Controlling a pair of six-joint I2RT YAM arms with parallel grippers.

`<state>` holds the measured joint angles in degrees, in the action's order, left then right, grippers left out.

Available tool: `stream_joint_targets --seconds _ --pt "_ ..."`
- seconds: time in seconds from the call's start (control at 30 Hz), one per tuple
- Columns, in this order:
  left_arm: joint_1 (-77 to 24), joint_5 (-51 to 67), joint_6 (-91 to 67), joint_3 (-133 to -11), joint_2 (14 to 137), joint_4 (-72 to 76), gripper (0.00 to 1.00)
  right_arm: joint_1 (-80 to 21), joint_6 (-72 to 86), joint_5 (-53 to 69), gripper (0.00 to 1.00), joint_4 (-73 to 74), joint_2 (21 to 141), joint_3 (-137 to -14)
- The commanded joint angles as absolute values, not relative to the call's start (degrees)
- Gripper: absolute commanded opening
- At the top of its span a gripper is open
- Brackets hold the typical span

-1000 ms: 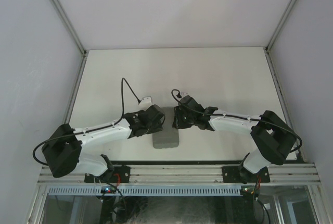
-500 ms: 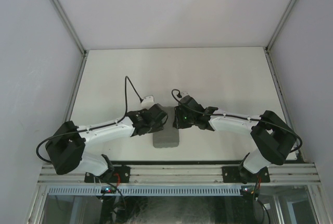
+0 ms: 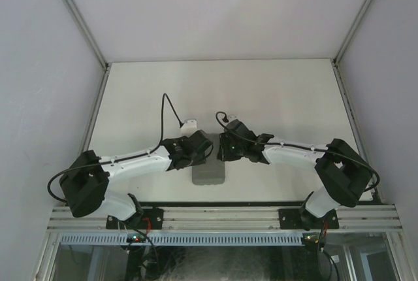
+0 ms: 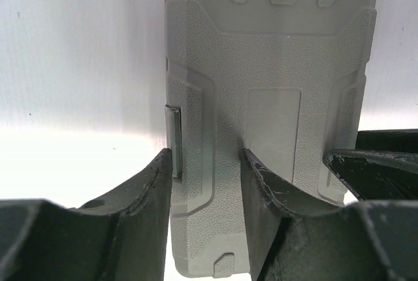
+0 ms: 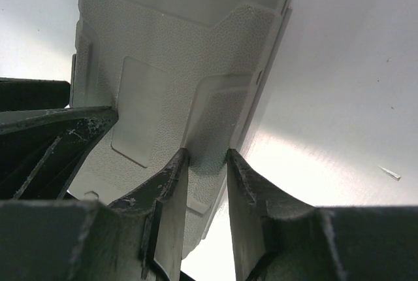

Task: Sort the tools into containers
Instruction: Close the storage box at the center of the board, then reset both arms

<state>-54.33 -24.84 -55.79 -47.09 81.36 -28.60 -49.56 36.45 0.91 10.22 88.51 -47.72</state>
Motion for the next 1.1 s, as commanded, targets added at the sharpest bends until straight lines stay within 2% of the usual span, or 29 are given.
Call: stream_joint_targets --seconds 0.0,0.1,0.23,0.43,0.7,0.93,1.07 --pt "-55.6 -22.8 -50.6 -48.2 80.6 -30.6 0.31 -49.7 35.2 1.3 0.27 16.3 89.3 -46.7" --pt "-55.3 -24.3 -48.3 -50.4 77.5 -32.3 0.45 -49.4 34.1 0.7 0.28 17.2 87.2 -48.0" --pt "-54.2 -25.9 -45.2 -52.4 72.4 -33.1 0.54 -49.1 31.9 -0.5 0.29 18.8 83.5 -50.5" --pt "-52.6 -29.3 -41.9 -50.5 60.9 -31.8 0.65 -49.3 29.3 -3.3 0.4 19.8 75.4 -51.1" --pt "-52.2 -35.6 -39.5 -43.6 39.4 -31.2 0.8 -54.1 25.9 -15.4 0.57 23.6 60.6 -49.6" --pt "-52.0 -43.8 -38.8 -47.7 26.8 -42.0 0.99 -54.7 24.9 -23.7 0.79 29.4 42.2 -49.3" --pt "-52.0 -47.1 -36.2 -50.3 23.2 -47.7 1.0 -54.6 25.3 -28.6 0.98 33.7 32.0 -49.2"
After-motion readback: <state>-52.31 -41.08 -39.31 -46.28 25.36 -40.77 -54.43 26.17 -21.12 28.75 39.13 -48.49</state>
